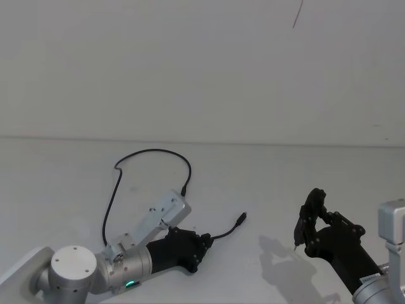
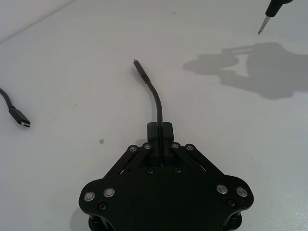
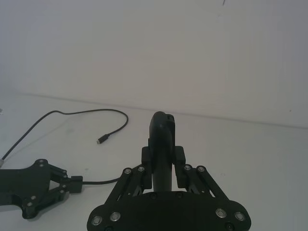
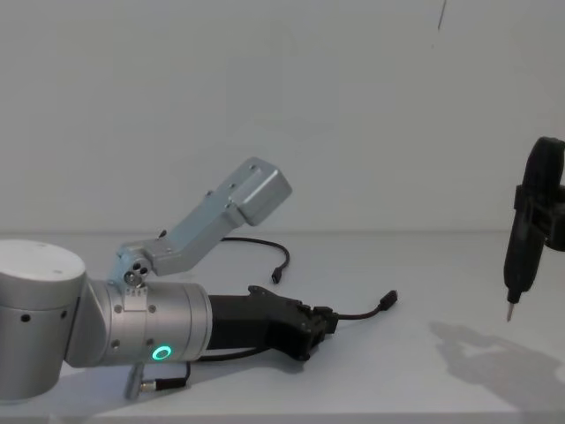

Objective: Pick up the data cable with the one hand.

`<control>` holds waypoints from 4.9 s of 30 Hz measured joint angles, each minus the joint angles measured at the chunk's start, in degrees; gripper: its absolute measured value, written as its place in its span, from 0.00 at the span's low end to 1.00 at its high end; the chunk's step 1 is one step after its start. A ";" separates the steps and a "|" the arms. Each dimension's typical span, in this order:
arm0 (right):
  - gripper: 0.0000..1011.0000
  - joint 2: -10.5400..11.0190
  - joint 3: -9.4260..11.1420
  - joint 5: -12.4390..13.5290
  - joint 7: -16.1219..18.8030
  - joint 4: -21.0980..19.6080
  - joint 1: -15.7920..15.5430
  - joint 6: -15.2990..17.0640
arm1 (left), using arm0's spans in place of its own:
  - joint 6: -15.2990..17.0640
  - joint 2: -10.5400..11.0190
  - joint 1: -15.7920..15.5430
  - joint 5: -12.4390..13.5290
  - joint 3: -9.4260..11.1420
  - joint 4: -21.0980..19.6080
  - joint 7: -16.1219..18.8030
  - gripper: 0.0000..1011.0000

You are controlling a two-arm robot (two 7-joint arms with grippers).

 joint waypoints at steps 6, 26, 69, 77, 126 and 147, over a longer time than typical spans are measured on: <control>0.27 0.00 0.00 0.00 0.00 0.00 0.00 0.00 | -0.12 0.38 0.71 -0.09 -0.61 -1.52 0.22 0.04; 0.27 0.00 0.00 0.00 0.00 0.00 0.00 0.00 | -0.25 9.54 7.23 -3.71 -3.35 -17.85 -3.42 0.04; 0.27 -2.93 1.36 9.74 6.15 -4.12 -0.78 2.14 | 2.84 20.89 17.24 -8.31 -7.18 -35.11 -3.98 0.04; 0.27 -3.00 1.25 11.12 7.11 -4.91 -0.92 1.90 | 2.88 21.06 17.39 -8.37 -7.23 -35.38 -3.97 0.04; 0.27 -4.53 -1.94 11.56 9.19 -1.95 3.13 -0.91 | 2.92 21.24 17.56 -8.44 -7.28 -35.66 -3.98 0.04; 0.27 -5.70 -2.84 11.73 9.35 1.25 5.47 -1.28 | 2.92 21.24 17.56 -8.43 -7.28 -35.66 -3.98 0.04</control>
